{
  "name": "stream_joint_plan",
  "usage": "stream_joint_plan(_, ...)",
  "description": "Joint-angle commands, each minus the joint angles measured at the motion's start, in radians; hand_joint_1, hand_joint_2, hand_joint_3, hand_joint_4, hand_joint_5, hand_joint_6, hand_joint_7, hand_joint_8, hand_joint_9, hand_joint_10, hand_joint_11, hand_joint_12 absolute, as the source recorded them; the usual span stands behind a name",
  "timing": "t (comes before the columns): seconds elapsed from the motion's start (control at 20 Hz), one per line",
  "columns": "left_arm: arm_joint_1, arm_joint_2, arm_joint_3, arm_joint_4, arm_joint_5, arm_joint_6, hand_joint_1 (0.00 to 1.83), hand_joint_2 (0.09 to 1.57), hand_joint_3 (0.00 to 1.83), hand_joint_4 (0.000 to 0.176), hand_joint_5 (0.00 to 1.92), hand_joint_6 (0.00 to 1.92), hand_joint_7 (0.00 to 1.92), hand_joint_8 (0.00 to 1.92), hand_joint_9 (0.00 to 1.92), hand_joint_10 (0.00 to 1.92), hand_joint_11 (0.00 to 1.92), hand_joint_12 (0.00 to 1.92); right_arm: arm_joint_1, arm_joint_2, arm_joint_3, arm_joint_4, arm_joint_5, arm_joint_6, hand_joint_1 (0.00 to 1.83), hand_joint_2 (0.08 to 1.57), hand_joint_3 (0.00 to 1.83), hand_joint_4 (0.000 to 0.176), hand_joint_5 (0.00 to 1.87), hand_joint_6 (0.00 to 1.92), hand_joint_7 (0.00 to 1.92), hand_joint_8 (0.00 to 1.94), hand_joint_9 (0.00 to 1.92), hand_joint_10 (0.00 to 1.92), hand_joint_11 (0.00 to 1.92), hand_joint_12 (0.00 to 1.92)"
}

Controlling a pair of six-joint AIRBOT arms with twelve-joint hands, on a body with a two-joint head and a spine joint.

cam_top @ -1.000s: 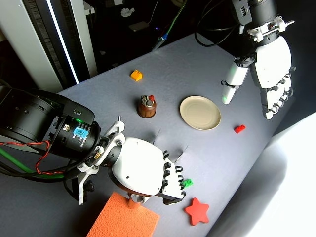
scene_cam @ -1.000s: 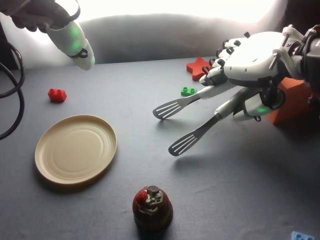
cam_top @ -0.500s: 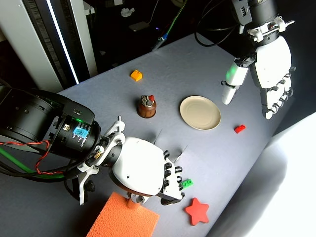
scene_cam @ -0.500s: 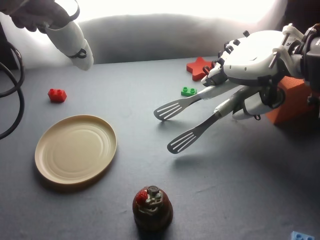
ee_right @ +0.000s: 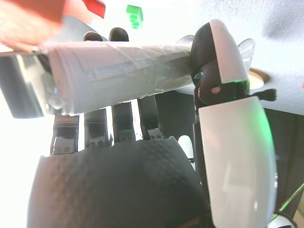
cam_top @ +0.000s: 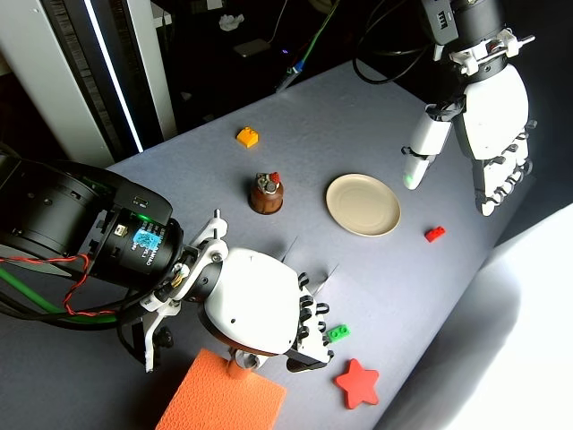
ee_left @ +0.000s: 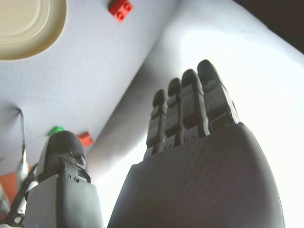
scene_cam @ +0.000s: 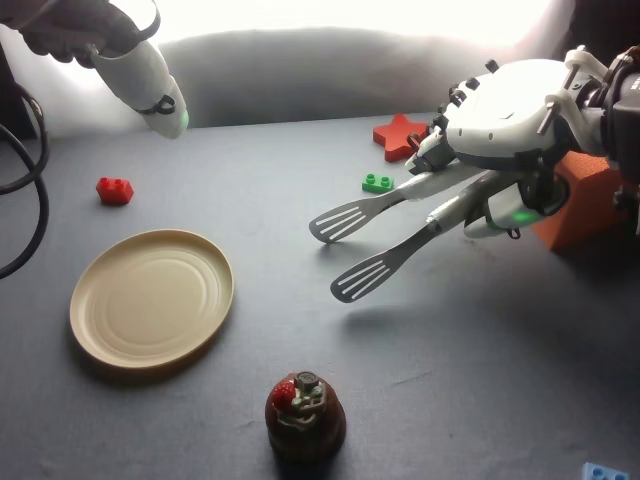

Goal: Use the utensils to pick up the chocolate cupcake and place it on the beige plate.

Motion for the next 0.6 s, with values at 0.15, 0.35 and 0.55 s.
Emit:
stream_joint_plan(0.15,-0.013,0.007,0.006,0.064,-0.025,0.001,0.28,1.11,0.00,0.000,0.07,0.00,0.08,0.00,0.09,0.00,0.00,0.23,0.016,0.007,0.003,-0.002,0.072,0.003,0.94,1.30,0.00,0.000,0.64,1.50,0.51,0.96,0.37,1.37,0.23,1.76)
stream_joint_plan(0.35,-0.015,0.007,0.007,0.059,-0.024,0.001,0.30,1.10,0.00,0.000,0.10,0.00,0.10,0.00,0.11,0.00,0.00,0.29,0.017,0.007,0.002,-0.002,0.072,0.002,0.95,1.29,0.00,0.000,0.66,1.47,0.51,1.05,0.39,1.43,0.27,1.78)
stream_joint_plan(0.55,-0.014,0.007,0.007,0.059,-0.025,0.001,0.26,1.12,0.00,0.000,0.08,0.00,0.09,0.01,0.10,0.01,0.00,0.23,0.026,0.011,-0.010,-0.002,0.074,0.000,0.95,1.30,0.00,0.000,0.65,1.49,0.46,1.09,0.33,1.45,0.22,1.79)
